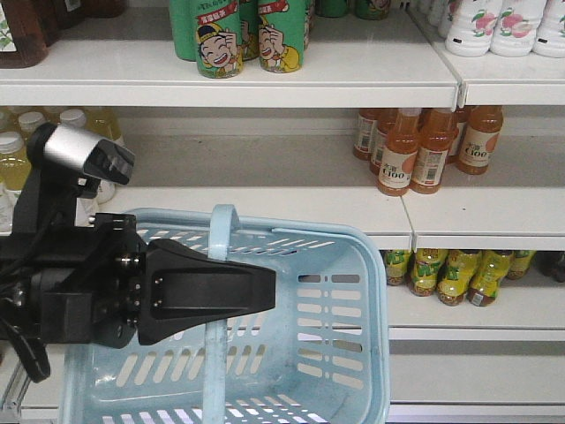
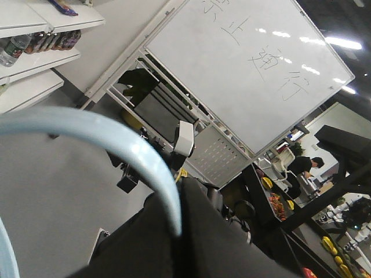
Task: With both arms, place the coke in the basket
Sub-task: 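Drive the base to the shelf with Coca-Cola cans, holding the basket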
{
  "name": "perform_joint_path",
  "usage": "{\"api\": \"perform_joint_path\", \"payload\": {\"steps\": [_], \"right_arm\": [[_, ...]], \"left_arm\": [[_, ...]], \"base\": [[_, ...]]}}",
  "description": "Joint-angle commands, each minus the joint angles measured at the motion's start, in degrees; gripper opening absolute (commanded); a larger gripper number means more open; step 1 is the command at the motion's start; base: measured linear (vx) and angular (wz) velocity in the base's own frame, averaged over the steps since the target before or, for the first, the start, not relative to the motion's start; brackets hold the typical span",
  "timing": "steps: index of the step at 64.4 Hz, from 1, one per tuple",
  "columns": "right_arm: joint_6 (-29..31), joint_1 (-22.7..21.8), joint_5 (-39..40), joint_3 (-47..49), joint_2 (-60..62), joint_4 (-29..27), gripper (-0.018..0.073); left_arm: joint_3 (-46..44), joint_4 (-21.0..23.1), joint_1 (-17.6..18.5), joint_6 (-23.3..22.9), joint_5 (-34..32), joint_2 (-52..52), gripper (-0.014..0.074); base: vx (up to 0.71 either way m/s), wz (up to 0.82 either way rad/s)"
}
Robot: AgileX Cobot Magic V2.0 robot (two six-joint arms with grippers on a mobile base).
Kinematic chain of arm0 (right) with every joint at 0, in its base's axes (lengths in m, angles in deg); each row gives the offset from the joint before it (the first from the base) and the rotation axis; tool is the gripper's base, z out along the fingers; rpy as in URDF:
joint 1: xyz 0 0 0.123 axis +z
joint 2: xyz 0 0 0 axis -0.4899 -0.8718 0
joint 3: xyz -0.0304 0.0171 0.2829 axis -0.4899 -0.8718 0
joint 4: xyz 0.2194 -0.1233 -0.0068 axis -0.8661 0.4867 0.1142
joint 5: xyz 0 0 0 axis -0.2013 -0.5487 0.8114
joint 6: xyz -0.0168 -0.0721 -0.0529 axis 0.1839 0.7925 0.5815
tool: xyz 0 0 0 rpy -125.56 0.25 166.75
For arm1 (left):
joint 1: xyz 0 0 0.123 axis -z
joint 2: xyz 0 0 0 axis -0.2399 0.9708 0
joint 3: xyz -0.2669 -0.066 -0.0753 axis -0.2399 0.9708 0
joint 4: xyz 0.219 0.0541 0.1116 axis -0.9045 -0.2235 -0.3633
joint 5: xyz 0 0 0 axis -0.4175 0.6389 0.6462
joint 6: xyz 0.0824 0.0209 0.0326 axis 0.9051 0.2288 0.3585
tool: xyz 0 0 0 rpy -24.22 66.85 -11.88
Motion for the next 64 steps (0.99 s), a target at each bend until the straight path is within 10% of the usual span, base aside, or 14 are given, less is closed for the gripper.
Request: {"api": "perform_joint_path", "payload": {"steps": [1, 64], "right_arm": [[0.4, 0.0, 4.3, -0.6, 1.0, 0.7, -0.0004], [0.4, 0.0, 4.3, -0.6, 1.0, 0.7, -0.0004]], "left_arm": [[-2.0, 5.0, 0.2, 0.3, -9.5, -1.4, -0.0007], [-2.0, 4.7, 0.2, 0.3, -9.5, -1.4, -0.0007]], "base": [[0.0, -0.01], [-0.06, -0.31]]}}
